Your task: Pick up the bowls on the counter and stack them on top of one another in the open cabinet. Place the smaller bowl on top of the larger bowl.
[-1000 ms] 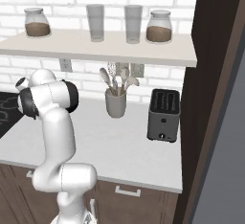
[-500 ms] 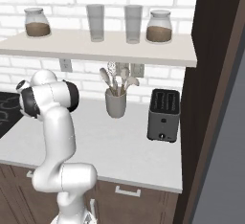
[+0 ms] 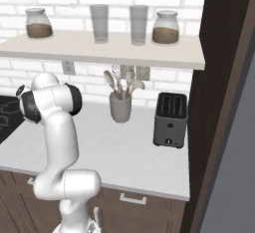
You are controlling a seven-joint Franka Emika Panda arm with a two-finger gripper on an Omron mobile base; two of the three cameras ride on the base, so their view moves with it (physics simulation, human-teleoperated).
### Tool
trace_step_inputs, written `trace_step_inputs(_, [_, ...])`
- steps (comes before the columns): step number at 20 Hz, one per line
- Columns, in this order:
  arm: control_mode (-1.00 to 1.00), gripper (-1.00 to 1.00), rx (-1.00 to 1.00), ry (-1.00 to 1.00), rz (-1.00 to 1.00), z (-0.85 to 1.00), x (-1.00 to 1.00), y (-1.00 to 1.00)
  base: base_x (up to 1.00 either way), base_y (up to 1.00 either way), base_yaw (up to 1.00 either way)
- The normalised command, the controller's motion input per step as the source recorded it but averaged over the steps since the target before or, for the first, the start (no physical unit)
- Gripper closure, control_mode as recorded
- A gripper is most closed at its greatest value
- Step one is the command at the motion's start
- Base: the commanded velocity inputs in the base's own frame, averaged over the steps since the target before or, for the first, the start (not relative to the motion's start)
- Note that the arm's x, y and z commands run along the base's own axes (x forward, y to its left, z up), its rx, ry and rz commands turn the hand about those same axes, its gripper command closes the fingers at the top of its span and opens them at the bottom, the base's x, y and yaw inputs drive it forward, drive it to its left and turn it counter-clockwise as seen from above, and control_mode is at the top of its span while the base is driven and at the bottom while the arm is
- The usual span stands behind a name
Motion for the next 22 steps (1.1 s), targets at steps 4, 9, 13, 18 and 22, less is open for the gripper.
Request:
trace_step_inputs(4, [-1.00,-1.00,0.00,-0.10,0.00,0.08,0.01,0.00,0.00,0.00,0.00])
trace_step_inputs(9, [-1.00,-1.00,0.00,-0.10,0.00,0.09,-0.02,0.00,0.00,0.00,0.00])
trace_step_inputs(13, [-1.00,-1.00,0.00,0.00,0.00,-0.18,0.07,0.00,0.00,0.00,0.00])
trace_step_inputs(18, [-1.00,-1.00,-0.01,0.00,0.00,-0.25,0.15,0.00,0.00,0.00,0.00])
trace_step_inputs(22, [-1.00,1.00,-0.03,0.01,0.00,-0.37,0.14,0.00,0.00,0.00,0.00])
